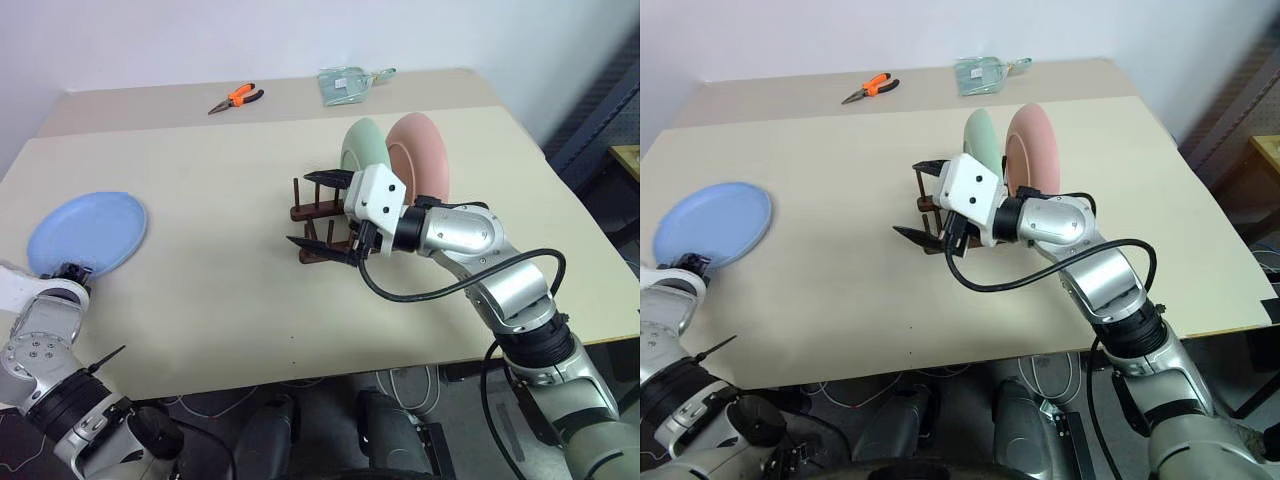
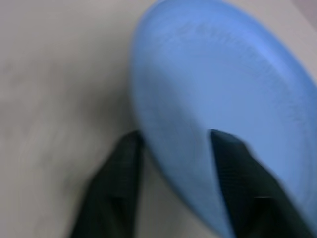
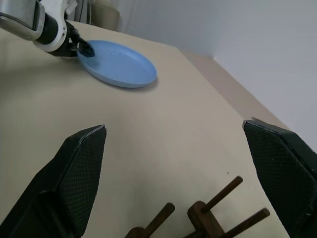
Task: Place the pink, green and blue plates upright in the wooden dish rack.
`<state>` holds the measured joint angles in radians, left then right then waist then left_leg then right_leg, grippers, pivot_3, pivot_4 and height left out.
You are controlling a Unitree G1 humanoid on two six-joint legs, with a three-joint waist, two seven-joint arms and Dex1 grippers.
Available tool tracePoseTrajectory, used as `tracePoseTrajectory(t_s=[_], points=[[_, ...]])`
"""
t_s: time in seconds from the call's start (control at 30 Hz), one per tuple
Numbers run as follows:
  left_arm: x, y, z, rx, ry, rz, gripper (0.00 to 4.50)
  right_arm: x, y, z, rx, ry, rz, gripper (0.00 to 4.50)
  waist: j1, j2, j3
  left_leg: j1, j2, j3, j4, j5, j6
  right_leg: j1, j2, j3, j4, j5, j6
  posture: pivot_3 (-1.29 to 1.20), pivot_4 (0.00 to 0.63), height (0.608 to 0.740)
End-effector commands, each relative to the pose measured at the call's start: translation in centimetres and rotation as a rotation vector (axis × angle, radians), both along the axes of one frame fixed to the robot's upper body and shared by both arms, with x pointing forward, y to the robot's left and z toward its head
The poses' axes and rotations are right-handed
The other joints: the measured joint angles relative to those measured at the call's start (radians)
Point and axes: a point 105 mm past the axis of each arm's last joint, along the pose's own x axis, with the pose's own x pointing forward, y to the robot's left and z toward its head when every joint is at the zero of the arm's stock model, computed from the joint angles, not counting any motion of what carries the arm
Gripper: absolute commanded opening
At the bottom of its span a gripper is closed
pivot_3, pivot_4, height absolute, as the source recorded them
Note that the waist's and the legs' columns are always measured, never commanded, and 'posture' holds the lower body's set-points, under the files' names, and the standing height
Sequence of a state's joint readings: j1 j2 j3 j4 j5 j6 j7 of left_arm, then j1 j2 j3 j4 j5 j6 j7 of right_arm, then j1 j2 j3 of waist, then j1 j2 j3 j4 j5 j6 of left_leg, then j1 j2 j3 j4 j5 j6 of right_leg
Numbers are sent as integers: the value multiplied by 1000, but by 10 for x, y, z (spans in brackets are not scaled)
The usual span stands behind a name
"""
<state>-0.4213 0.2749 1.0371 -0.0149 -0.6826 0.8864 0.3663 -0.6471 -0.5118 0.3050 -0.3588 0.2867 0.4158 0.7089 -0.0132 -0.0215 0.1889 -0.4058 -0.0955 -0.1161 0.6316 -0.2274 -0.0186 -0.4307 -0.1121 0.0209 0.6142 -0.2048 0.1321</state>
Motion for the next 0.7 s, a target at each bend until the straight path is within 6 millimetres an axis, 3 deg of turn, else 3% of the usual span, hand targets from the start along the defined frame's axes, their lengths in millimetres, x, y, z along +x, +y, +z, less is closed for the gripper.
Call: tracePoseTrajectory(t_s=[0.03,0.17,0.27,0.37,0.47,0.7], points=[[-3,8,4,-33,-23,54,100,-4,-3,14,34,-59,-13,4500,1,0,0,0,0,0,0,0,0,0,0,0,0,0,0,0,150,732],[5,6,9,-8,-34,34,38,0,-8,12,26,-46,-44,4500,1,0,0,0,0,0,0,0,0,0,0,0,0,0,0,0,150,732],[24,-11,43,127,-153,-69,38,3,-12,15,28,-63,-65,4500,2,0,0,0,0,0,0,0,0,0,0,0,0,0,0,0,150,732],[46,-50,89,272,-315,-238,38,8,-12,24,35,-124,-90,4500,8,-3,0,-1,0,0,0,0,0,0,0,0,0,0,0,0,150,732],[62,-105,132,430,-441,-431,38,8,-5,31,17,-201,-75,4500,8,-4,0,-1,-1,0,0,0,-1,0,0,0,-1,0,0,0,150,732],[69,-191,175,541,-595,-674,38,22,15,28,-128,-415,-83,4500,-9,-3,0,1,0,2,-2,1,-1,0,1,2,0,0,-1,0,150,732]])
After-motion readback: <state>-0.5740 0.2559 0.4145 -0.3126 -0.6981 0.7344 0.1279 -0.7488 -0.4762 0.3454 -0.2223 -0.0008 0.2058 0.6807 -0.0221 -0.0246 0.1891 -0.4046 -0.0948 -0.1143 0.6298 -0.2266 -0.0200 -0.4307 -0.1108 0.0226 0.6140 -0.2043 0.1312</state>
